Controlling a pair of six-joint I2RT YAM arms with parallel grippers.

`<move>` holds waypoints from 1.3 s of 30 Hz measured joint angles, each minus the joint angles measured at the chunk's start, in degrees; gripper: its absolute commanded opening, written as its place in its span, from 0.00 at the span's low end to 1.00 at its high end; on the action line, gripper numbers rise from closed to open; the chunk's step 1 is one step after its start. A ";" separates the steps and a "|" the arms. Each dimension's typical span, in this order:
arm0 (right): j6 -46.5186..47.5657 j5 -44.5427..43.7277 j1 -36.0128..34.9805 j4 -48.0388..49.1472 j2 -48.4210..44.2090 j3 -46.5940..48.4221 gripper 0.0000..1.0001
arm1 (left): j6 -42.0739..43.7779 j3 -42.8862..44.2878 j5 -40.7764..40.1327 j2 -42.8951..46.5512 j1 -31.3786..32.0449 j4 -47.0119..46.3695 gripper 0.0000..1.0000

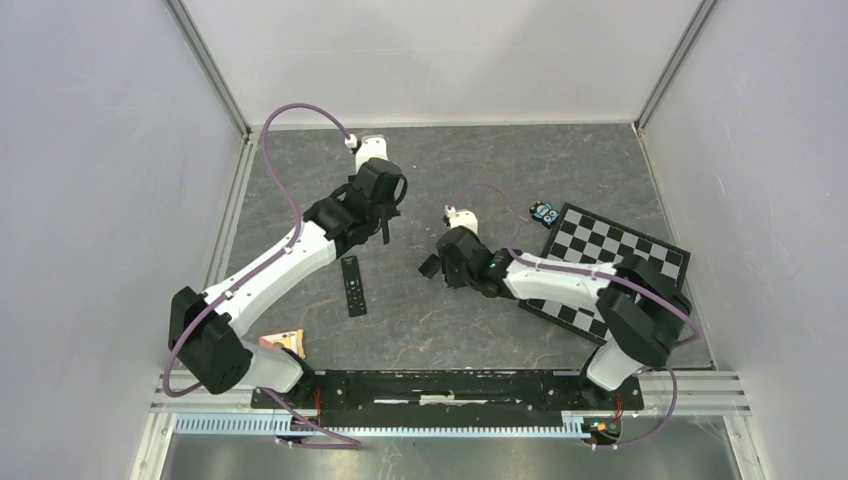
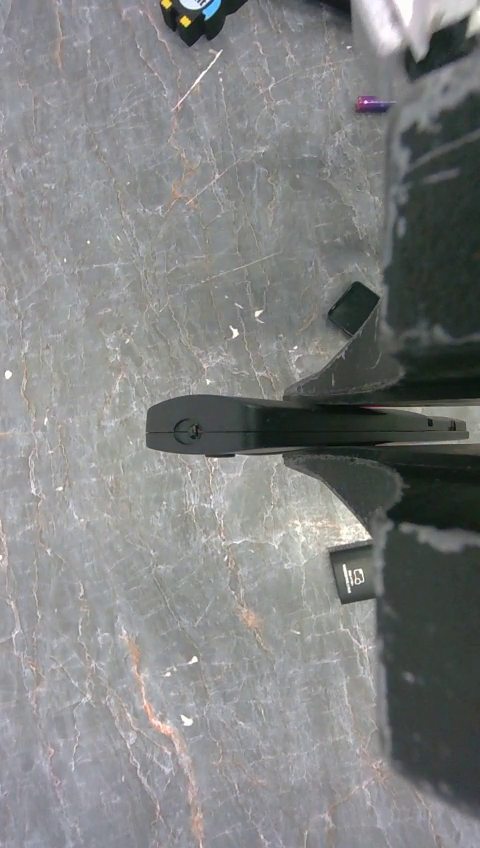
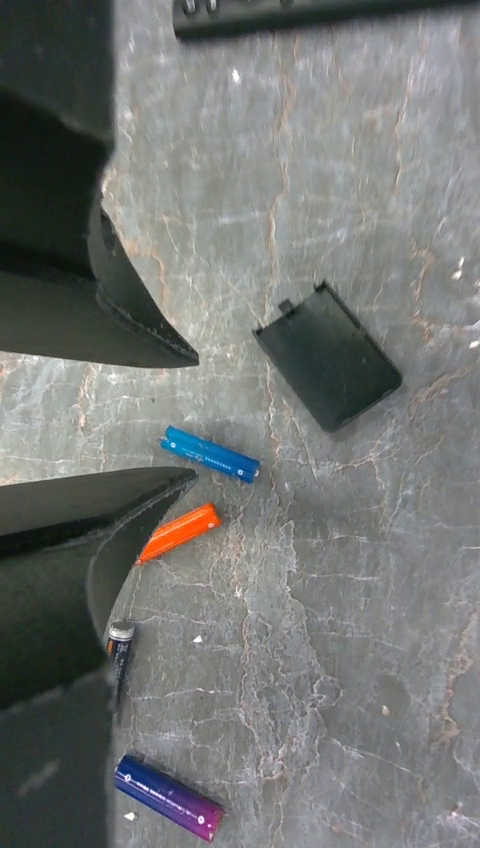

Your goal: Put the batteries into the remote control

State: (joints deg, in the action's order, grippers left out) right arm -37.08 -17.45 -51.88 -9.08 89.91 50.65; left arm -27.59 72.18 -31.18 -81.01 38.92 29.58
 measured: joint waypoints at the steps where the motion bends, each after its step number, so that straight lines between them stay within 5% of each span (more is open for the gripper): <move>1: -0.13 -0.79 -0.39 -1.14 1.55 1.14 0.44 | 0.00 -1.29 0.15 0.81 -0.28 -0.90 0.02; 20: -3.65 -7.30 -2.64 -9.88 12.90 9.27 0.29 | 0.00 -9.90 5.44 6.21 -3.19 -8.66 0.02; 29: -5.11 -8.35 -2.01 -9.60 13.20 9.40 0.08 | -0.04 -10.82 6.84 7.23 -3.23 -9.57 0.02; 39: -2.27 -9.64 -0.94 -5.16 7.52 3.13 0.06 | -1.77 -17.29 12.68 9.84 -4.48 -12.76 0.02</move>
State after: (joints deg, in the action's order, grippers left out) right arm -39.35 -27.09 -52.82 -14.24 97.43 53.78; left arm -29.36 54.89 -18.50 -71.18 34.44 16.82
